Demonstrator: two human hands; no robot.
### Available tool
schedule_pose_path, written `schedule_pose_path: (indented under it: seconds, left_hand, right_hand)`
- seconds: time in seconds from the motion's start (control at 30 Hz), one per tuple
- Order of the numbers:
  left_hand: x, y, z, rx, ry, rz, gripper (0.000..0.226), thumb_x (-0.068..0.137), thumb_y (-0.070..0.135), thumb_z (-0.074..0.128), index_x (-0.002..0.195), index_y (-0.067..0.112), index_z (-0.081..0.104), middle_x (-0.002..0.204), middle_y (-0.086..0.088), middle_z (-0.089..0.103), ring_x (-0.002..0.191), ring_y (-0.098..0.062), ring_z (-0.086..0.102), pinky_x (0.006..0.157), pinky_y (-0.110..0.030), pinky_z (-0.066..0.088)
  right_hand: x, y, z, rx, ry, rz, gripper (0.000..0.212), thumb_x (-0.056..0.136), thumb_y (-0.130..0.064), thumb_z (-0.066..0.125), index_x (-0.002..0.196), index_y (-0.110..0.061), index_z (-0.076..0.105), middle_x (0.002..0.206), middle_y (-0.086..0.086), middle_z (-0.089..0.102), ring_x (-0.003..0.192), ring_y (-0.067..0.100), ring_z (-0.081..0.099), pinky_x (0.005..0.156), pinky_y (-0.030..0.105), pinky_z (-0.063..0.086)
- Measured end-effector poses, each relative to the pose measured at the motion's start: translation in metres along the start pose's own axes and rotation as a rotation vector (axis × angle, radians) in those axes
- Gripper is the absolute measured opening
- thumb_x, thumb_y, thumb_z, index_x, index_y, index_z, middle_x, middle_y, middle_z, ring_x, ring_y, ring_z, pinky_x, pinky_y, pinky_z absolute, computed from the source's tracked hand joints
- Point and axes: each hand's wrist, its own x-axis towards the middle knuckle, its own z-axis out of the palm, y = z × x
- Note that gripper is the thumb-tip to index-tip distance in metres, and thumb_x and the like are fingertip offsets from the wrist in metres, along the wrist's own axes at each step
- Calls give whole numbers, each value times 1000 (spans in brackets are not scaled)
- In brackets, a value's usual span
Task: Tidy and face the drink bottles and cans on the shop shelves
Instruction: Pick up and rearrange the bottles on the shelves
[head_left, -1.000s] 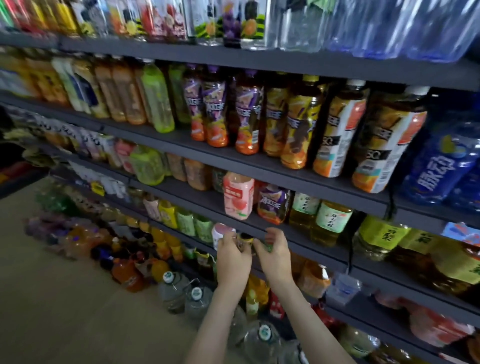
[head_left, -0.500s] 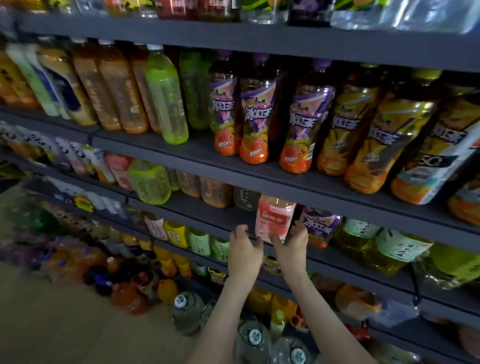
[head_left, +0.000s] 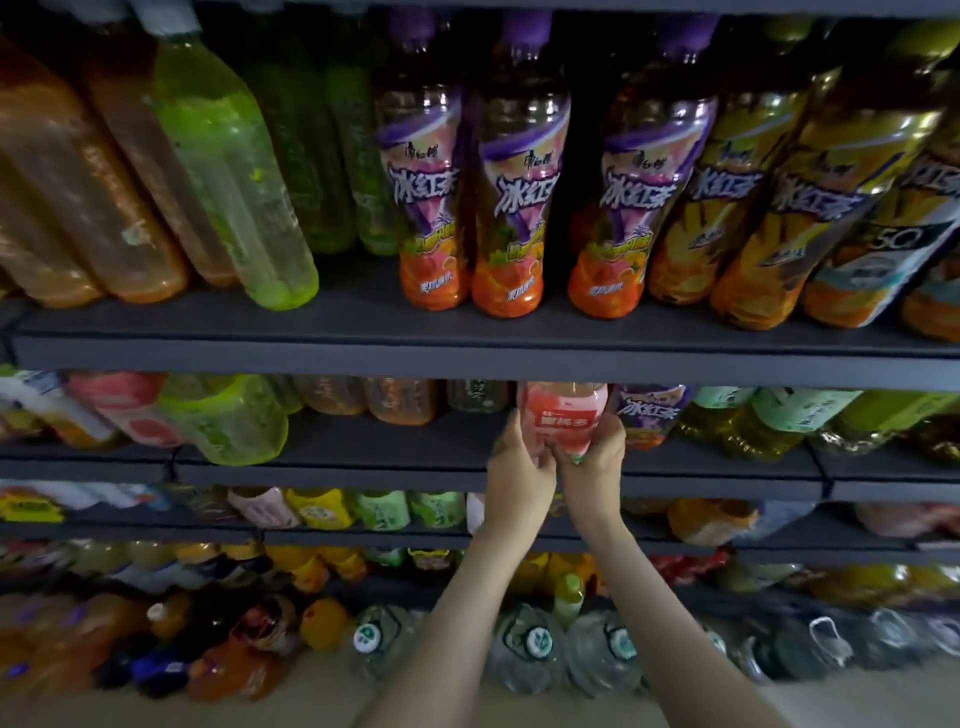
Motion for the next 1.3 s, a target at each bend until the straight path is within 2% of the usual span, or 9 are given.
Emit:
schedule_pose_path:
  seconds: [0.1, 0.2, 0.3, 0.4, 0.53, 0.67, 0.87, 1.07, 1.3]
  left_hand:
    - [3, -1, 17, -33, 31, 5, 59, 92, 23, 56, 143, 11, 29, 137, -10, 44, 119, -23, 52, 87, -23, 43]
    - [-1, -1, 37, -73, 125, 8, 70, 88, 22, 62, 144, 8, 23, 139, -11, 36, 125, -24, 45, 95, -30, 46]
    - [-3, -1, 58, -66, 388, 118, 81, 76, 15, 75, 139, 3, 25, 138, -20, 33, 128, -30, 34, 104, -34, 39]
    - [8, -8, 86, -52, 615, 313, 86, 64, 8, 82, 131, 1, 28, 134, -21, 30, 121, -33, 32, 107, -22, 24]
    - [33, -23, 113, 3, 712, 418, 93, 67, 20, 81, 137, 3, 23, 141, -24, 24, 130, -38, 28, 110, -46, 29]
    - [49, -27, 121, -37, 728, 474, 97, 67, 20, 81, 138, 4, 17, 141, -31, 25, 132, -41, 28, 103, -56, 35]
    - [49, -23, 122, -174, 752, 457, 103, 58, 16, 87, 136, 14, 21, 134, -26, 30, 125, -35, 34, 102, -19, 35]
    - [49, -20, 121, -153, 778, 468, 101, 57, 16, 88, 135, 13, 23, 132, -29, 33, 122, -33, 34, 95, -35, 44]
    - [49, -23, 122, -132, 760, 505, 103, 56, 13, 89, 134, 7, 22, 130, -34, 32, 121, -33, 29, 105, -7, 21]
  right_hand:
    - [2, 8, -11, -26, 90, -20, 57, 76, -10, 74, 122, -2, 41, 118, 13, 49, 112, 31, 47, 92, 42, 45]
    - [12, 18, -26, -16, 283, -14, 76, 75, -8, 76, 135, 3, 31, 132, 20, 41, 125, 33, 36, 104, 38, 31]
    - [31, 24, -34, 36, 378, -14, 93, 72, -14, 79, 142, 2, 20, 138, 21, 35, 129, 35, 31, 110, 43, 28]
    - [52, 34, -33, 90, 395, -86, 104, 69, -21, 83, 145, -5, 15, 143, 16, 30, 132, 29, 28, 112, 38, 26]
    - [76, 38, -26, 117, 460, -181, 114, 56, -36, 88, 144, -9, 21, 138, 9, 37, 127, 20, 32, 104, 24, 27]
    - [87, 37, -17, 50, 522, -246, 111, 54, -43, 87, 139, -12, 22, 132, 15, 40, 122, 31, 37, 101, 46, 39]
    - [85, 46, -26, 50, 523, -288, 110, 56, -31, 84, 141, 1, 22, 134, 18, 36, 124, 30, 33, 105, 48, 37]
    - [76, 58, -46, 100, 435, -277, 109, 58, -25, 85, 144, -4, 20, 135, 8, 36, 129, 21, 34, 109, 32, 33]
    - [77, 60, -48, 114, 335, -301, 110, 59, -29, 87, 145, -11, 21, 130, -10, 29, 126, 4, 29, 108, 29, 33]
